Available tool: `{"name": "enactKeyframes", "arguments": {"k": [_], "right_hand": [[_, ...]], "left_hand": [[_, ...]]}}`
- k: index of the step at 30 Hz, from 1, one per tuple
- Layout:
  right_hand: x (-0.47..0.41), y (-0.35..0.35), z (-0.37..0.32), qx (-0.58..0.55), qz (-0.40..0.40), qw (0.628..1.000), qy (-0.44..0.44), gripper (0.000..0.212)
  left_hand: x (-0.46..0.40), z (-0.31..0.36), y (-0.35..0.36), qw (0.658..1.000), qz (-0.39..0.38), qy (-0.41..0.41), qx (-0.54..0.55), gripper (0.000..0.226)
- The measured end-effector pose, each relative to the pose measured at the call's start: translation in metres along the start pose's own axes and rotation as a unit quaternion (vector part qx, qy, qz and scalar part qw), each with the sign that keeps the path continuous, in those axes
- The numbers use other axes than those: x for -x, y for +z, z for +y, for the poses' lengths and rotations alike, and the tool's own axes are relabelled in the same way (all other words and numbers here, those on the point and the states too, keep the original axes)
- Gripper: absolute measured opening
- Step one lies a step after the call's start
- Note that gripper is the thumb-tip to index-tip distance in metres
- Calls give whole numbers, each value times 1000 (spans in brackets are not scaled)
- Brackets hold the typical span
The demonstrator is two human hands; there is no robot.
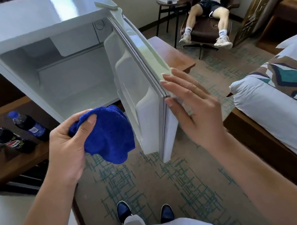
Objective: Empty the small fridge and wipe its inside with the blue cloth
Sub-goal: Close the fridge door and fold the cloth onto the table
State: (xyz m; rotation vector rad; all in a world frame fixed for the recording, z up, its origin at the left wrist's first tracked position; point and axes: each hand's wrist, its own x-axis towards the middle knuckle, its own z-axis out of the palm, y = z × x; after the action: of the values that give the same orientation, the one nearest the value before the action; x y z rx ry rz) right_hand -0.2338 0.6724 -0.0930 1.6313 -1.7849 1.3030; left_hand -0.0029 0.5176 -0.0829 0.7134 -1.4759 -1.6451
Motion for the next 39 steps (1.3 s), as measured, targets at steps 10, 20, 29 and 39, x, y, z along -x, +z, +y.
{"name": "enactKeyframes", "arguments": {"k": [10, 20, 29, 39], "right_hand": [[-6, 61, -31, -125, -34, 991, -29, 28], [-28, 101, -47, -139, -56, 987, -62, 24], [-52, 130, -51, -136, -132, 980, -54, 52], [-74, 182, -71, -143, -123, 980, -67, 51]], "left_hand": [[-15, 2, -55, 998, 59, 2, -12, 20], [-37, 8, -80, 998, 54, 23, -2, 16], [-47, 6, -111, 997, 72, 40, -14, 25], [-68, 18, -177, 987, 142, 59, -34, 15]]}}
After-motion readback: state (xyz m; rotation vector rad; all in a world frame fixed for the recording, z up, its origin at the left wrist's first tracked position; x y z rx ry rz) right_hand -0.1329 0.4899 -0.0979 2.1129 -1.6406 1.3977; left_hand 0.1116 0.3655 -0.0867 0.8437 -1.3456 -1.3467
